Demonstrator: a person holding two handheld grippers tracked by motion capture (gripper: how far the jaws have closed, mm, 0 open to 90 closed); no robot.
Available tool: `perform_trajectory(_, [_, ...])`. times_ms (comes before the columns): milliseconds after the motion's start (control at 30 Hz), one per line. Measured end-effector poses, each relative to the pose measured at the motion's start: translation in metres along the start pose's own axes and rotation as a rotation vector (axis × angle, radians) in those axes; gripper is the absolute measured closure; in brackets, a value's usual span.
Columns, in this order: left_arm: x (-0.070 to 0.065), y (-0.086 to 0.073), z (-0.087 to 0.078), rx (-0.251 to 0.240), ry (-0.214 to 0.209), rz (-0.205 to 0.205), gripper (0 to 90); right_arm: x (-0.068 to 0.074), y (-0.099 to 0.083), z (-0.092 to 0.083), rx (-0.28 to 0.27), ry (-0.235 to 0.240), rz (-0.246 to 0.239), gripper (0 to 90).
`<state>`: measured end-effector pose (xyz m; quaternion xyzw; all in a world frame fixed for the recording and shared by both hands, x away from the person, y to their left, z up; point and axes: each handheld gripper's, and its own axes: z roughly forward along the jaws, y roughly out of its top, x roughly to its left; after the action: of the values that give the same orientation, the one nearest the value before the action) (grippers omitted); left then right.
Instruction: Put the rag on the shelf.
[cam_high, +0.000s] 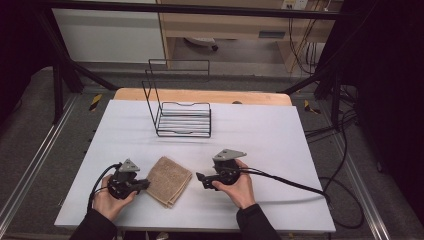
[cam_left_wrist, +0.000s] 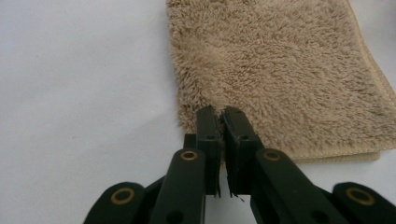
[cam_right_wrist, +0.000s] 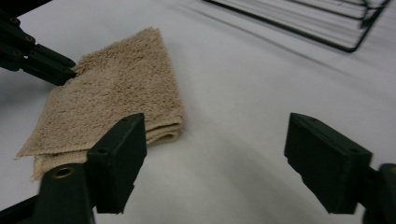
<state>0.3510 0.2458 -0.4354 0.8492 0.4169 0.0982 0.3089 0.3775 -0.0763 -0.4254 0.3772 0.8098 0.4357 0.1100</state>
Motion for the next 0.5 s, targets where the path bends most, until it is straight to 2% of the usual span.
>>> perform_trajectory(167, [0.004,0.001,-0.002,-0.001,-0.019,-0.002,87.0,0.011,-0.001,0.027,0.035,0.012,0.006,35.9])
perform_trajectory(333, [0.011,0.002,-0.009,-0.019,-0.031,-0.015,87.4,0.018,-0.001,0.043,0.045,0.031,0.019,48.0])
perform_trajectory(500, [0.016,-0.001,-0.009,-0.005,-0.036,-0.020,87.3,0.021,-0.002,0.051,0.066,0.052,0.075,57.7])
